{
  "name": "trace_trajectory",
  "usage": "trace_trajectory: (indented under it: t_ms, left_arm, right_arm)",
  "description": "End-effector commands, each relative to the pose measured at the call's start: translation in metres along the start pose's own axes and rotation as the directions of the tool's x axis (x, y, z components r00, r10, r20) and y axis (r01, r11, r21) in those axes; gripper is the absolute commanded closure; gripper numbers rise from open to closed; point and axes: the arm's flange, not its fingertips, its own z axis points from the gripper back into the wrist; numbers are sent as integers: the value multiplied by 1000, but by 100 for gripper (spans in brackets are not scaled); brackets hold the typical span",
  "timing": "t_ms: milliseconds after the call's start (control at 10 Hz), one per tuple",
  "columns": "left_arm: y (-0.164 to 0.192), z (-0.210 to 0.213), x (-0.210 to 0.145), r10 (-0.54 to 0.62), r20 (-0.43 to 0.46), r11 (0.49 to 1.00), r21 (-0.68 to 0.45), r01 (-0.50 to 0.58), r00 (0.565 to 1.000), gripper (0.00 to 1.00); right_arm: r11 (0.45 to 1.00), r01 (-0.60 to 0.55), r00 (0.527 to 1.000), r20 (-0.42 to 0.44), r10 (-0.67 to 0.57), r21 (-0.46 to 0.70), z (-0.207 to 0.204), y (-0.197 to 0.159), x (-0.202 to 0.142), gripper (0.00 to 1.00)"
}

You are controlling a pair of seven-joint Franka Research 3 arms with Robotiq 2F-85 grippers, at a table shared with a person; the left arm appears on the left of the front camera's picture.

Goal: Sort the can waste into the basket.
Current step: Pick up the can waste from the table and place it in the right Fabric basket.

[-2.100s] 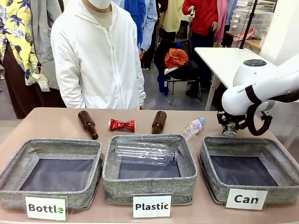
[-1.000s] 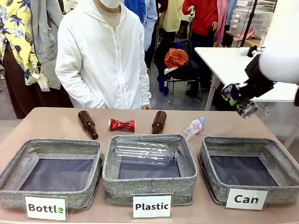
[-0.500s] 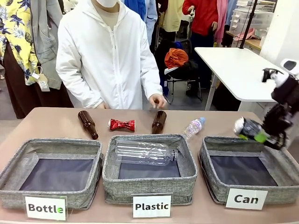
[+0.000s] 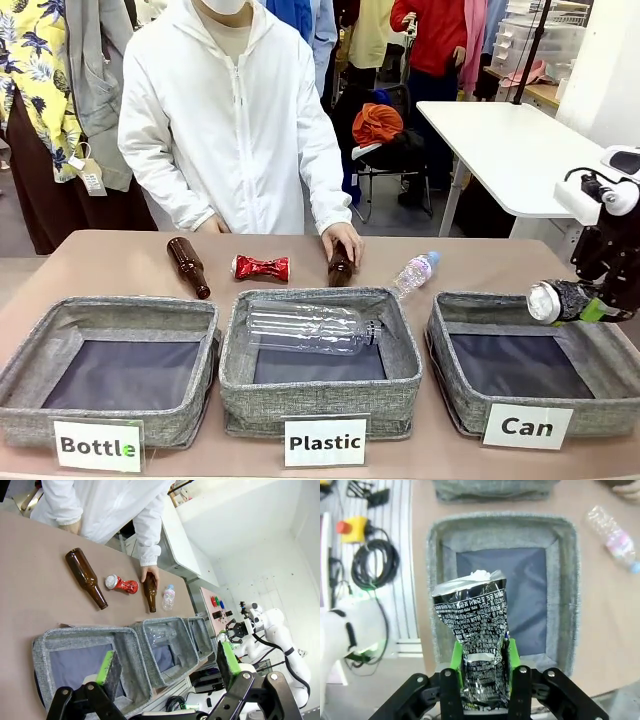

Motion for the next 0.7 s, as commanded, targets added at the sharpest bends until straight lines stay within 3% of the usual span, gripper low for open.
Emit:
trace_trajectory:
  t_ms: [0, 100, 200, 300, 600]
  left_arm:
    - [1, -2, 1, -18, 9, 1000, -20, 18, 1000, 0]
    - [1, -2, 1, -18, 9, 1000, -20, 18, 1000, 0]
    - [1, -2, 1, -18, 9, 1000, -20, 18, 1000, 0]
    - [1, -2, 1, -18, 9, 1000, -20, 18, 1000, 0]
    - [1, -2, 1, -18, 9, 1000, -20, 18, 1000, 0]
  right_arm:
    - [1000, 6, 999, 40, -6, -13, 1, -7, -3, 69]
    - [1000, 11, 999, 35, -11, -9, 0, -8, -3, 69]
    - [999, 36, 998, 42, -35, -3, -1, -10, -3, 9]
    - [999, 42, 998, 38, -42, -1, -1, -12, -1, 1]
    - [998, 59, 998, 30, -58, -5, -3, -14, 0, 0]
